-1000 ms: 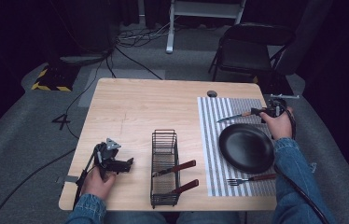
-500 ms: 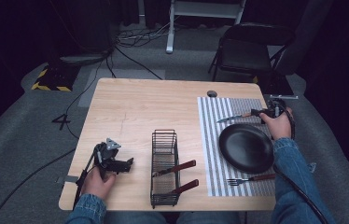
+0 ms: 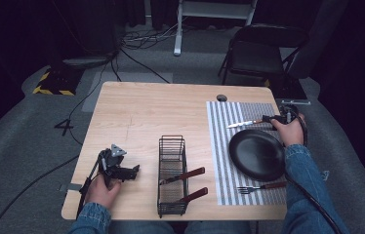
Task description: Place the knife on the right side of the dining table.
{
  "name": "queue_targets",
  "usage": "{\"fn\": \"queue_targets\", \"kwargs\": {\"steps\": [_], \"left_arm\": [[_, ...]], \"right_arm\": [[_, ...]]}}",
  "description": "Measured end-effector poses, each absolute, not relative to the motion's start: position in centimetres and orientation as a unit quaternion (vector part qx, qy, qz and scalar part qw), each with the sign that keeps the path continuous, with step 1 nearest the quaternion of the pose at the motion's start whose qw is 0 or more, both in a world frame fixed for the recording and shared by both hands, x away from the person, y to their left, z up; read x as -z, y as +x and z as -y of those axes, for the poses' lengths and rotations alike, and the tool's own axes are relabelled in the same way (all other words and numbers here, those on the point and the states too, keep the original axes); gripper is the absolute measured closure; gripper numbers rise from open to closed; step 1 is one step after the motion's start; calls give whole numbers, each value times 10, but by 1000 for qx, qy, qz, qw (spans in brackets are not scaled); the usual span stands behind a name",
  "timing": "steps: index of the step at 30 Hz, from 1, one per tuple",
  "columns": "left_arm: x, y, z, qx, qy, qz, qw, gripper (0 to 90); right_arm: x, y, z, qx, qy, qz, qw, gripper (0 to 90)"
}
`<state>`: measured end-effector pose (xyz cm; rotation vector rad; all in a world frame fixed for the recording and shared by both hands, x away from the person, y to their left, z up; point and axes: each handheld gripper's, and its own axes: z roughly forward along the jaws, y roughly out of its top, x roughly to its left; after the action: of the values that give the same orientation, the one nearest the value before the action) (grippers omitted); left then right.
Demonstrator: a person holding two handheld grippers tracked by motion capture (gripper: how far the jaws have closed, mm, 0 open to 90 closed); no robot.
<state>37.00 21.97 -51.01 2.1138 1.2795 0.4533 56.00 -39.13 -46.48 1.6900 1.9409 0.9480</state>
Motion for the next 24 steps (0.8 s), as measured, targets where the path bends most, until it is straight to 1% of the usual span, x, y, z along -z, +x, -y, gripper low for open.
{"fn": "queue_targets", "kwargs": {"steps": [24], "left_arm": [[510, 370, -220, -172, 800, -484, 309, 3]], "right_arm": [[472, 563, 389, -322, 619, -687, 204, 335]]}}
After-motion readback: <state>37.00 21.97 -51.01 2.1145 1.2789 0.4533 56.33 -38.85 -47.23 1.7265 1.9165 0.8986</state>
